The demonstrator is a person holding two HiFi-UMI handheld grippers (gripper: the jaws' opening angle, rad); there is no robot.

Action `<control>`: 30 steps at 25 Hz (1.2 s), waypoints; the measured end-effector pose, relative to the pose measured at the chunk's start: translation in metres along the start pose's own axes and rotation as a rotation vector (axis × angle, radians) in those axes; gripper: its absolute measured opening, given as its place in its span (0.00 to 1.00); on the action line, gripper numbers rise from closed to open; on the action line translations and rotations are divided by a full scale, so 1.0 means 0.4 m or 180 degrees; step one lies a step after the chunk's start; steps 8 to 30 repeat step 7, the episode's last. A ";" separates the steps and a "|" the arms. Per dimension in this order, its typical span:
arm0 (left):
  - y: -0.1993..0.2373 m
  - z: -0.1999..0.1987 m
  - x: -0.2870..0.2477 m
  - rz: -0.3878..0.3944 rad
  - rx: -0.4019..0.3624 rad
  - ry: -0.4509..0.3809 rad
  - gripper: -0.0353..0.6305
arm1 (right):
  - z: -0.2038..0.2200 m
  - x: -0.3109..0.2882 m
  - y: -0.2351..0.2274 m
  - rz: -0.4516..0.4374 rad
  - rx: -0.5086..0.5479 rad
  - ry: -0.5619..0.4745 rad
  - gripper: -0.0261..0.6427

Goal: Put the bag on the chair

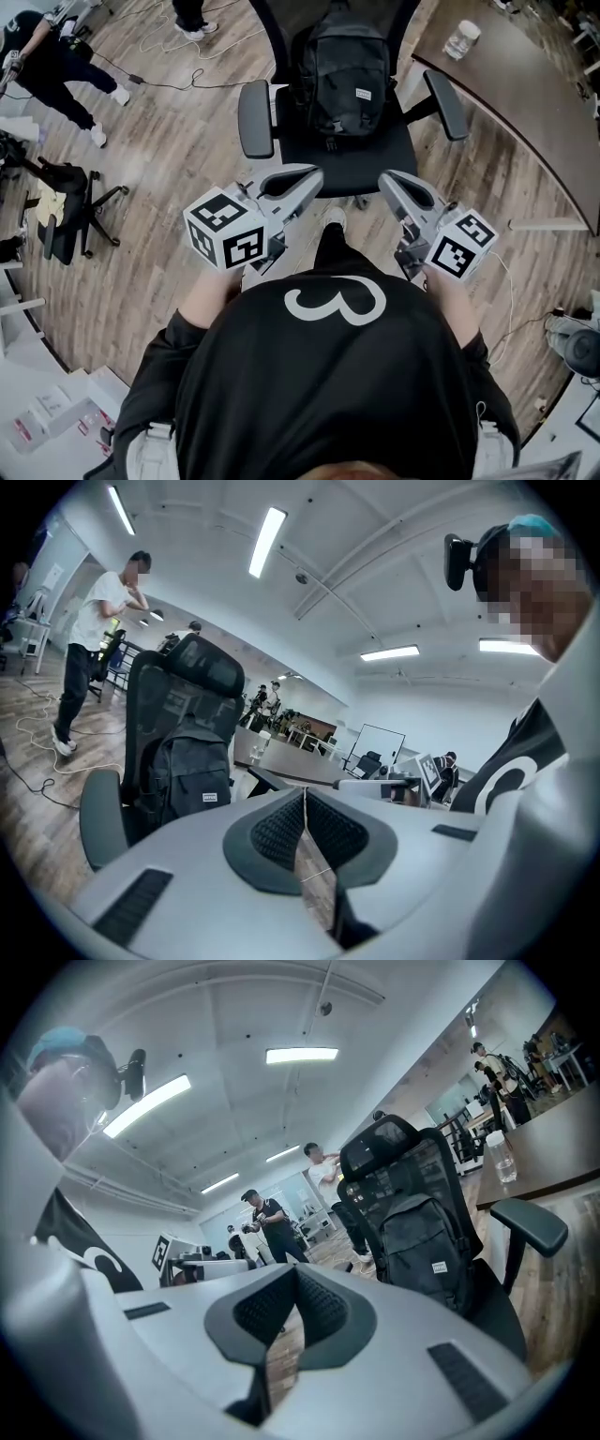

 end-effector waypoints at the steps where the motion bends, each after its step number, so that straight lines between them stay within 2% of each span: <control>1: 0.002 0.003 -0.002 0.0003 0.0017 -0.0004 0.09 | 0.004 0.001 -0.001 0.0001 -0.0007 0.0001 0.08; 30: 0.004 0.007 -0.007 -0.0030 -0.0006 -0.0017 0.08 | 0.019 0.000 -0.011 -0.0020 -0.0039 0.0020 0.08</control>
Point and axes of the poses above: the fingertips, and each gripper's own axes: x backward along the fingers, y to its left, z out of its underside, the point moved 10 cm from there along x, backward along the fingers, and after that the axes turned 13 degrees about x, right-handed, at the moved point
